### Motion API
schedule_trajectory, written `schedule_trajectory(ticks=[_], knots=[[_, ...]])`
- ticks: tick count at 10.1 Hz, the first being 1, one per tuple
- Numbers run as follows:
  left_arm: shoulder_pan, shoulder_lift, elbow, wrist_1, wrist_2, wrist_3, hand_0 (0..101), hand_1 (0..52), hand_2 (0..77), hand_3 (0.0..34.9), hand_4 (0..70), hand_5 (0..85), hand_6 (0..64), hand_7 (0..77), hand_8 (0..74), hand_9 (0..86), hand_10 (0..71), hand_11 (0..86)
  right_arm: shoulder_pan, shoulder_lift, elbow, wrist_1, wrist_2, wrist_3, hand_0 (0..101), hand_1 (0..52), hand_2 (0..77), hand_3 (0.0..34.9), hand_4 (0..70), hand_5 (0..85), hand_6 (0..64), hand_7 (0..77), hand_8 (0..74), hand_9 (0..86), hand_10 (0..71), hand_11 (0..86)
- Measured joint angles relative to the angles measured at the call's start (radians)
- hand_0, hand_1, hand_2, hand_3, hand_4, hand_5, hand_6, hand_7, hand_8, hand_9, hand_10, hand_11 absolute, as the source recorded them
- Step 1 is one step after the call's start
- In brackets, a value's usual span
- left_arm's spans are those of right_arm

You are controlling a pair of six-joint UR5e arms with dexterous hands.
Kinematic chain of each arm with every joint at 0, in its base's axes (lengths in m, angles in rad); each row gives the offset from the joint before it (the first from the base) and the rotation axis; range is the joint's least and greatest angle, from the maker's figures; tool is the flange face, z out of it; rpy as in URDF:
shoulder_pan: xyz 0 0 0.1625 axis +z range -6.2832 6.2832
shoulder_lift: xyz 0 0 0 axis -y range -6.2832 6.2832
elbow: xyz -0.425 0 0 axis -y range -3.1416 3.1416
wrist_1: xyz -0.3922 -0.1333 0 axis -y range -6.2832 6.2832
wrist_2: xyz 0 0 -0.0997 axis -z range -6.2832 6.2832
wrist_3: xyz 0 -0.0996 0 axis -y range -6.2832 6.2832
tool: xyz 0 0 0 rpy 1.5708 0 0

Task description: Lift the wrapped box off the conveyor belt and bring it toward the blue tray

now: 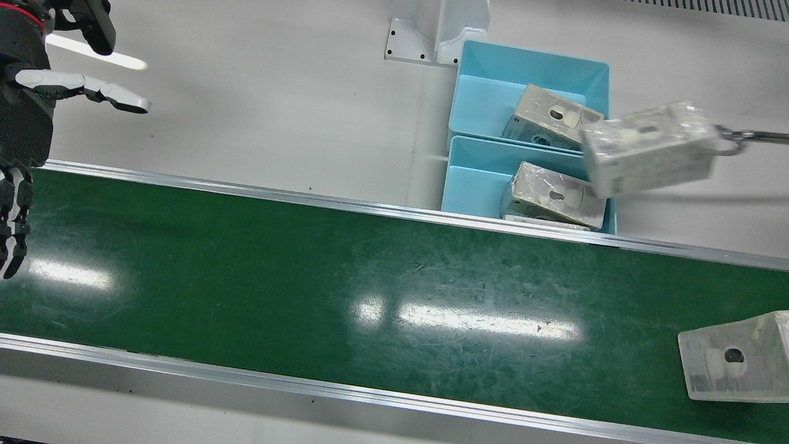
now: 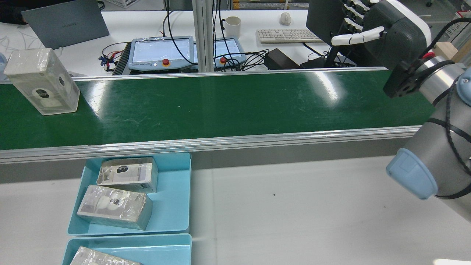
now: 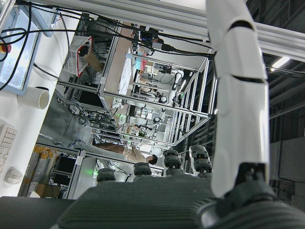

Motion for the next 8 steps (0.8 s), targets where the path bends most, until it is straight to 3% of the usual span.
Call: schedule_trajectory(ticks=[4, 8], knots=[[0.0, 0.0, 0.0, 0.0, 0.0, 0.0, 0, 0.0, 0.5, 0.0, 0.0, 1.1, 0.0, 0.0, 0.0, 0.0, 0.0, 0.0, 0.013, -0.03, -0.012, 0.007, -0.067, -0.005, 48, 15.8, 14.2, 15.6, 2.7, 6.5, 0.0, 0.5, 2.2, 1.6, 2.7, 3.3], [0.0, 0.0, 0.0, 0.0, 0.0, 0.0, 0, 0.0, 1.1, 0.0, 0.0, 1.1, 0.0, 0.0, 0.0, 0.0, 0.0, 0.0, 0.048, -0.048, -0.048, 0.003, -0.086, 0.002, 47, 12.5, 10.4, 14.9, 0.0, 3.3, 0.0, 0.5, 2.7, 1.6, 0.5, 3.3]])
